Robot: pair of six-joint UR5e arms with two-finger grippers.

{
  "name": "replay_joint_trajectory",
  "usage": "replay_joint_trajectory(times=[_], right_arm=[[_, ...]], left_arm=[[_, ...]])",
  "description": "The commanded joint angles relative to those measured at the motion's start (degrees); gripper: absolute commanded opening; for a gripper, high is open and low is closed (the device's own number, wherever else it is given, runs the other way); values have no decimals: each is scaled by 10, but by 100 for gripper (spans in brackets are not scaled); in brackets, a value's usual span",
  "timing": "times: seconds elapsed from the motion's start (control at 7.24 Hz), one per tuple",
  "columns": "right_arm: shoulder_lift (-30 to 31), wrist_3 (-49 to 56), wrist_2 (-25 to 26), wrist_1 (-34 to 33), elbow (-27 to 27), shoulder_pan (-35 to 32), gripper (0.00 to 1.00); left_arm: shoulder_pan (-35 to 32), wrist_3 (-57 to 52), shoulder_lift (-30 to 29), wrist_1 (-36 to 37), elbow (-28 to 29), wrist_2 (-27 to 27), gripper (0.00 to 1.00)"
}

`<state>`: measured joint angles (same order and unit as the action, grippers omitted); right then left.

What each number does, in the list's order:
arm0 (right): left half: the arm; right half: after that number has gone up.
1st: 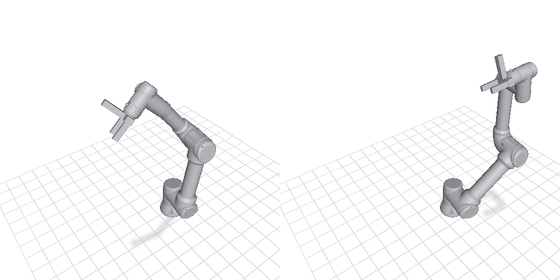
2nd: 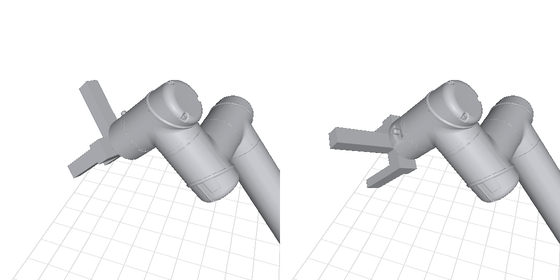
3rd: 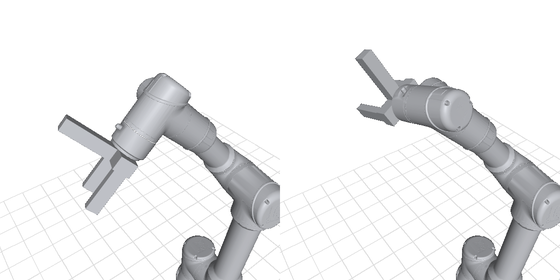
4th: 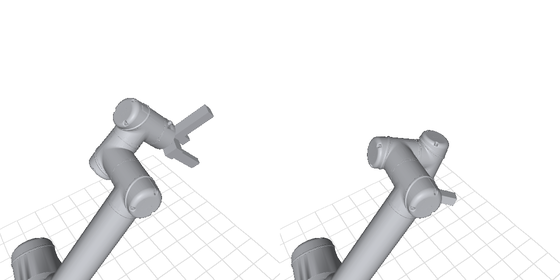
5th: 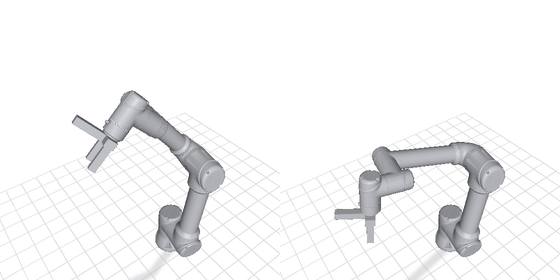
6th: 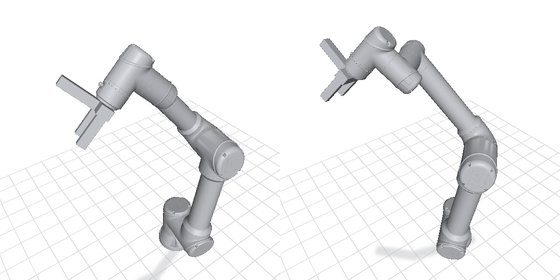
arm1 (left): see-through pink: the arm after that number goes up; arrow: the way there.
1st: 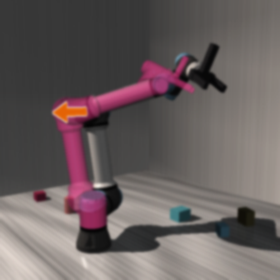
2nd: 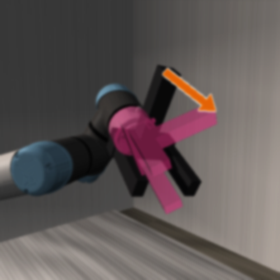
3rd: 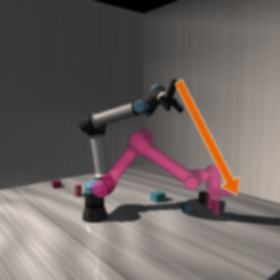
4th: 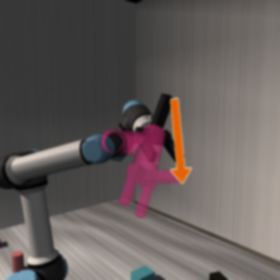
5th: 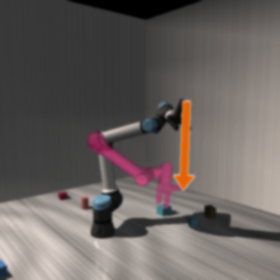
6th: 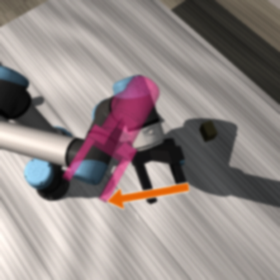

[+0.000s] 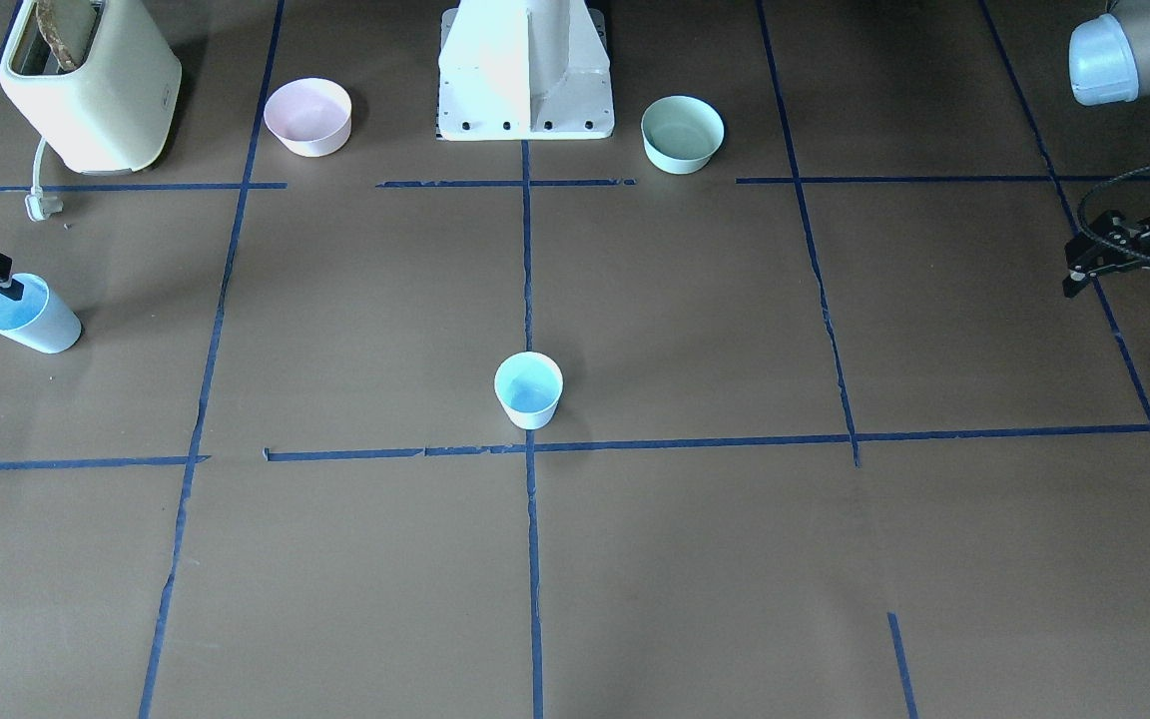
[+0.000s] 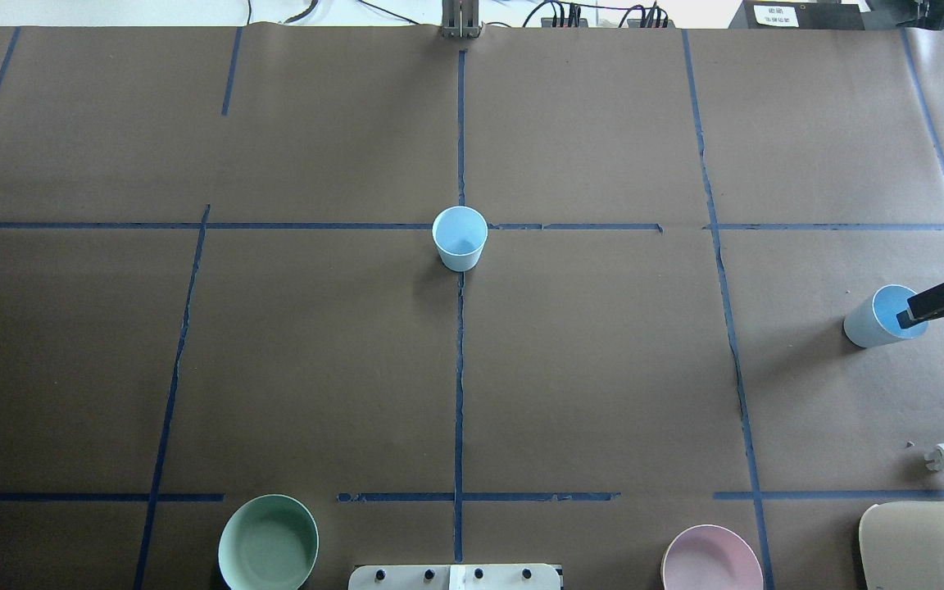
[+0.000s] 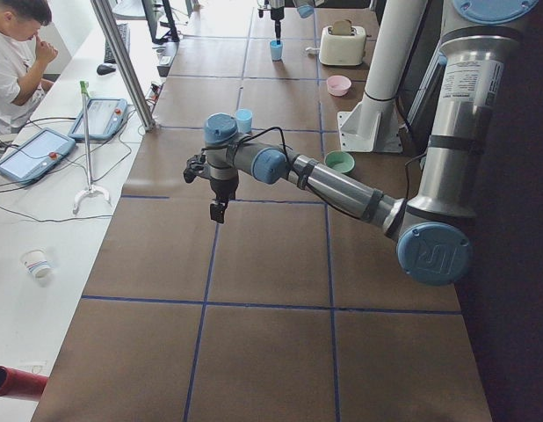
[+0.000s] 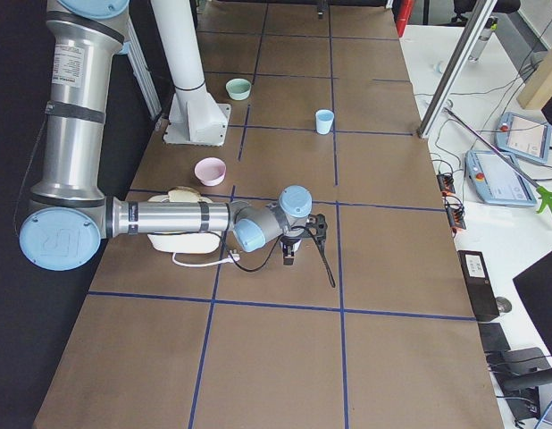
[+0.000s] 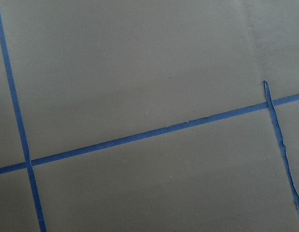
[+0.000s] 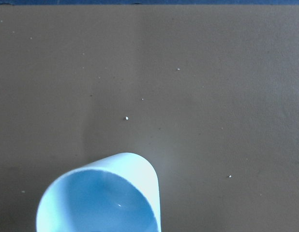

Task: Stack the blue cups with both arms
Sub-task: 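Close the right gripper on the second light blue cup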

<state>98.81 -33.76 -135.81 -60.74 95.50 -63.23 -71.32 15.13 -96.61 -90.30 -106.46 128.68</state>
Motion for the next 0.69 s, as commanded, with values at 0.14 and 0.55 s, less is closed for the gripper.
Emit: replay_joint_trajectory(times=[0.14,0.55], right_arm=[[-14,-3,8,0,-24,13,33],[-27,-17,8,-1,9,14,0]], left_arm=[[-1,-1,1,0,1,-1,99],[-19,-49,33,-2,3,0,99]])
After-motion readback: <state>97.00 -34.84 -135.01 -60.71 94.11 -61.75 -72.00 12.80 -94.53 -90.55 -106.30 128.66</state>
